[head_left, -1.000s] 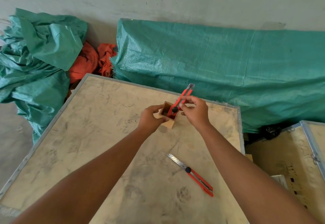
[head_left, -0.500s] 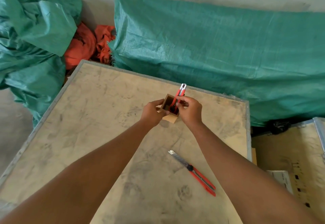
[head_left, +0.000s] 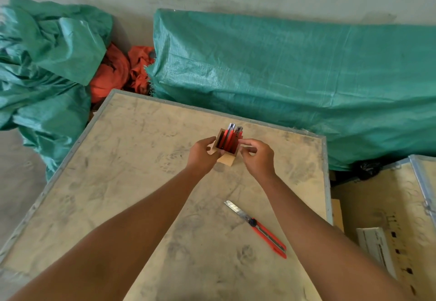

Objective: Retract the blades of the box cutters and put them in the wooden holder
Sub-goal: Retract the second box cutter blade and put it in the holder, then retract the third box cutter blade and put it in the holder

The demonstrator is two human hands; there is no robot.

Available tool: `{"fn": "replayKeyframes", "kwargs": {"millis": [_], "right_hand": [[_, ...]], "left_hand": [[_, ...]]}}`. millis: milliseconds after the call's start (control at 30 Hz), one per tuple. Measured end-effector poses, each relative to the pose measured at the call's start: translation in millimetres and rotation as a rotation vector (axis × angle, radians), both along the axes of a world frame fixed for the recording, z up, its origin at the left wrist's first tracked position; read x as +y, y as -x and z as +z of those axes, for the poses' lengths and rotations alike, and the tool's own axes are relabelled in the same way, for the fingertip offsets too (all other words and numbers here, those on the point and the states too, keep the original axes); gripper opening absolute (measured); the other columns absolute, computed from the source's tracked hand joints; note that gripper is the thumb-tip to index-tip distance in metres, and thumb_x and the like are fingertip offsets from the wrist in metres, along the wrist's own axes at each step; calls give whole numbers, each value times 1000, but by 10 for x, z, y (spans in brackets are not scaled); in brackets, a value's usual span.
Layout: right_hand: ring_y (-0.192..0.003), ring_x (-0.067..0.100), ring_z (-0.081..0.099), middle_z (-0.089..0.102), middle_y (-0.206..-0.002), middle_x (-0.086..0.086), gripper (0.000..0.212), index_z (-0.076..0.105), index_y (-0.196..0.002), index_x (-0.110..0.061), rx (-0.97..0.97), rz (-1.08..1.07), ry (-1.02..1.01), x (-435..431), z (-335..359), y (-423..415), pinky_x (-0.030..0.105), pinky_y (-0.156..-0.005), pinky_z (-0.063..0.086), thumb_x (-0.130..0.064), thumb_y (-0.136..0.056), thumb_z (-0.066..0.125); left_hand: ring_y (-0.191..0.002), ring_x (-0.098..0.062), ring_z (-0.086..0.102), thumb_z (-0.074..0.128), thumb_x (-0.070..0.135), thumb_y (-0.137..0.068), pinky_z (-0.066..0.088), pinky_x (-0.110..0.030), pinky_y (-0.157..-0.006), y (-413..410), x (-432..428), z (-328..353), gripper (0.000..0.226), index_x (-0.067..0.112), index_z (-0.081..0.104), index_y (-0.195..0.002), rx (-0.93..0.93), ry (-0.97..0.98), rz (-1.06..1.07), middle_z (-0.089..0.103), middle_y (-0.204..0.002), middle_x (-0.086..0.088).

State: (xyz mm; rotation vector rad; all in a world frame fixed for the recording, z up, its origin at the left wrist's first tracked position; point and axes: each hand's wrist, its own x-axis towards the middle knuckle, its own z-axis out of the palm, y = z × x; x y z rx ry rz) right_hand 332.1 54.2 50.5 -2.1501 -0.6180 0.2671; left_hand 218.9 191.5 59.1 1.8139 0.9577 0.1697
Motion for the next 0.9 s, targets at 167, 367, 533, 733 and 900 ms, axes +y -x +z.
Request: {"fn": "replayKeyframes", "kwargs": {"millis": [167, 367, 533, 733, 900], "right_hand": [[-95, 13, 70, 77, -116, 5, 24, 77, -114, -10, 92, -10, 11, -451, -2, 154, 8, -82, 51, -4, -91, 72], [-96, 14, 73, 78, -108, 2, 23, 79, -108, -17, 282, -47, 72, -1122, -195, 403, 32, -96, 58, -6, -89, 74], [-95, 13, 71, 76, -108, 2, 24, 80, -106, -17, 345, 28, 214, -1517, -451, 653, 23, -92, 55, -3, -88, 72], [-110, 19, 72, 78, -116, 3, 30, 78, -117, -17, 388, 138, 299, -1619, -644, 844, 19, -93, 54, -7, -90, 69], [-106, 21, 73, 79, -114, 3, 30, 77, -119, -21, 339, 223, 370, -1619, -722, 829, 36, -97, 57, -16, -89, 71]], "left_hand": [[-111, -11, 62, 78, 27, -84, 49, -23, -84, 277, -350, 82, 49, 22, 64, -131, -93, -37, 82, 66, -129, 4], [-108, -13, 64, 78, 26, -84, 52, -26, -89, 576, -986, -130, 41, 22, 68, -123, -54, 22, -26, 70, -122, 6], [-115, -16, 61, 73, 22, -88, 44, -20, -87, 636, -1312, -411, 30, 23, 72, -118, 111, -69, -215, 66, -127, 2], [-119, -20, 56, 68, 16, -87, 51, -34, -94, 548, -1388, -708, 32, 27, 72, -118, 222, -209, -356, 71, -116, 1], [-127, -23, 45, 64, 22, -92, 42, -39, -100, 485, -1327, -864, 29, 30, 72, -117, 344, -403, -503, 64, -125, 5]]}}
